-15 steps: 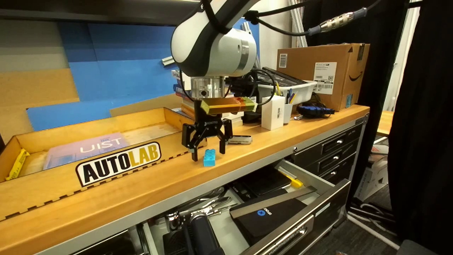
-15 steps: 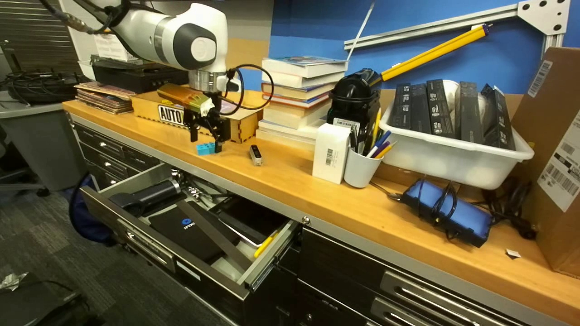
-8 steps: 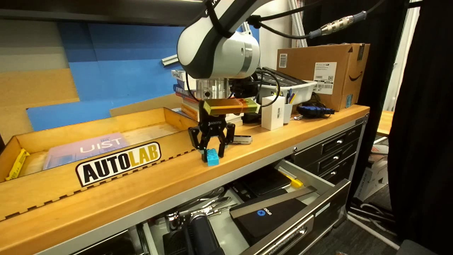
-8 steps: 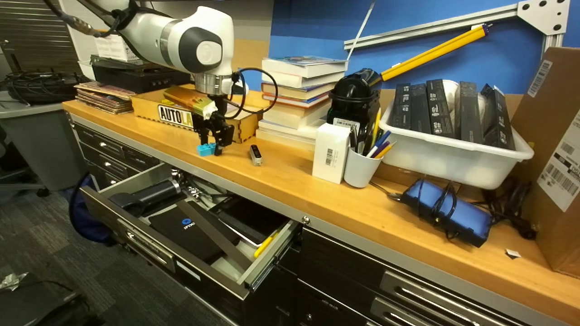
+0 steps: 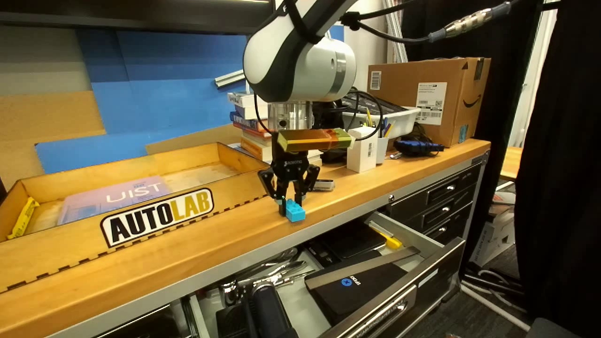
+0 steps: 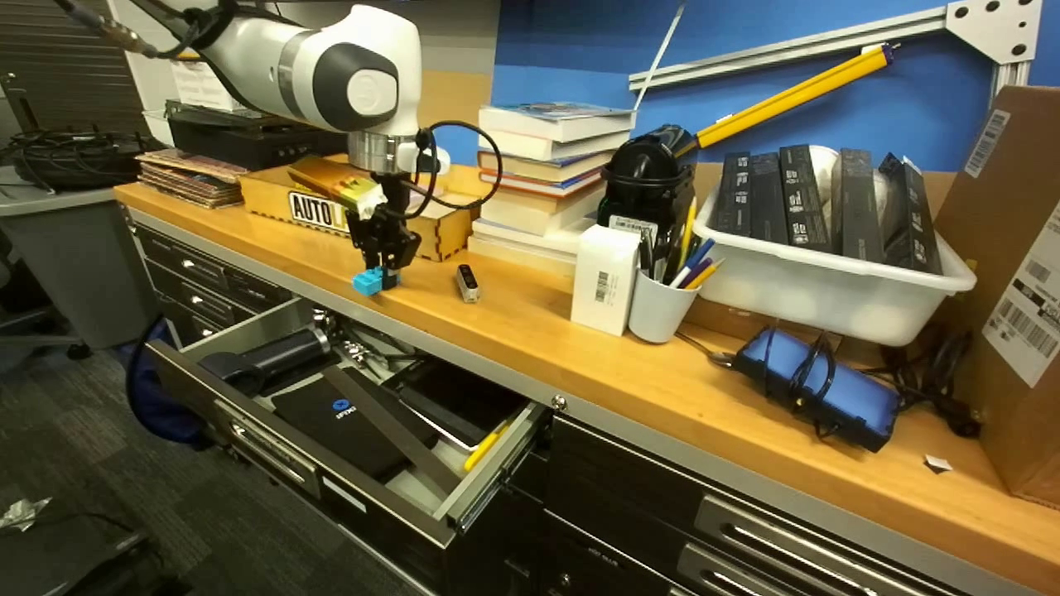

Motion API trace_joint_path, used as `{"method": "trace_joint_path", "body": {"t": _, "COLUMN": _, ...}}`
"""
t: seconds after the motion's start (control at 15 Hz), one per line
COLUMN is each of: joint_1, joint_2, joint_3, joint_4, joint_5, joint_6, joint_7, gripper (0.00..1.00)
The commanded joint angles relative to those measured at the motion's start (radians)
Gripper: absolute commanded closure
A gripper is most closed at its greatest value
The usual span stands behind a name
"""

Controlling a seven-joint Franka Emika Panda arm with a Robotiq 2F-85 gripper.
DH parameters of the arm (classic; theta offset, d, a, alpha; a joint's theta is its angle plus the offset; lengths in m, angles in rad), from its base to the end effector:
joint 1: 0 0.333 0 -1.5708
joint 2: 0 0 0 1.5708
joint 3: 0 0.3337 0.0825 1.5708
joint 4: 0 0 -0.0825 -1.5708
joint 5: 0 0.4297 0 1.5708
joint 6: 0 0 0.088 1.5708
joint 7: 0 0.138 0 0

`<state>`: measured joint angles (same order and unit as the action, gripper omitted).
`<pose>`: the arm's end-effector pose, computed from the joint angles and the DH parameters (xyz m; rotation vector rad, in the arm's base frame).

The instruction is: Put the blue object in the drawer and close the drawer

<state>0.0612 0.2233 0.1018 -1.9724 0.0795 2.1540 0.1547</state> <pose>0.6244 0.1069 0.3151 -3.0595 0.0595 0.0832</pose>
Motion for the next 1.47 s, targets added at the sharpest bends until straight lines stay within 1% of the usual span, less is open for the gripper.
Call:
{"method": "trace_joint_path", "body": {"t": 0.0, "joint_1": 0.030, "joint_2": -0.120, "joint_3": -0.014, "joint_4": -0.175, "joint_5": -0.034, "joint_6": 0.026, "joint_7": 0.070, "gripper": 0.89}}
{"method": "trace_joint_path", "body": {"t": 0.27, "joint_1": 0.037, "joint_2": -0.202, "joint_3": -0.010, "joint_4": -0.317, "joint_5": -0.059, "joint_6": 0.056, "joint_7": 0.200, "gripper": 0.89}}
{"method": "trace_joint_path", "body": {"t": 0.4, "joint_1": 0.037, "joint_2": -0.185, "joint_3": -0.010, "joint_4": -0.343, "joint_5": -0.077, "joint_6": 0.053, "joint_7": 0.278, "gripper": 0.89}}
{"method": "trace_joint_path", "body": {"t": 0.53, "joint_1": 0.033, "joint_2": -0.163, "joint_3": -0.014, "joint_4": -0.357, "joint_5": -0.083, "joint_6": 0.076, "joint_7": 0.333, "gripper": 0.88}}
{"method": "trace_joint_path", "body": {"t": 0.6, "joint_1": 0.032, "joint_2": -0.161, "joint_3": -0.016, "joint_4": -0.365, "joint_5": -0.075, "joint_6": 0.090, "joint_7": 0.350, "gripper": 0.39}}
{"method": "trace_joint_path", "body": {"t": 0.67, "joint_1": 0.032, "joint_2": -0.161, "joint_3": -0.018, "joint_4": -0.375, "joint_5": -0.077, "joint_6": 0.107, "joint_7": 0.364, "gripper": 0.38}}
{"method": "trace_joint_path", "body": {"t": 0.73, "joint_1": 0.031, "joint_2": -0.177, "joint_3": -0.019, "joint_4": -0.396, "joint_5": -0.077, "joint_6": 0.116, "joint_7": 0.360, "gripper": 0.33}}
{"method": "trace_joint_path", "body": {"t": 0.93, "joint_1": 0.033, "joint_2": -0.230, "joint_3": -0.019, "joint_4": -0.461, "joint_5": -0.080, "joint_6": 0.120, "joint_7": 0.368, "gripper": 0.08}}
{"method": "trace_joint_path", "body": {"t": 1.0, "joint_1": 0.036, "joint_2": -0.256, "joint_3": -0.015, "joint_4": -0.487, "joint_5": -0.092, "joint_6": 0.098, "joint_7": 0.362, "gripper": 0.01}}
{"method": "trace_joint_path", "body": {"t": 1.2, "joint_1": 0.033, "joint_2": -0.318, "joint_3": -0.008, "joint_4": -0.562, "joint_5": -0.120, "joint_6": 0.065, "joint_7": 0.323, "gripper": 0.00}}
{"method": "trace_joint_path", "body": {"t": 1.4, "joint_1": 0.021, "joint_2": -0.330, "joint_3": -0.014, "joint_4": -0.598, "joint_5": -0.088, "joint_6": 0.025, "joint_7": 0.182, "gripper": 0.00}}
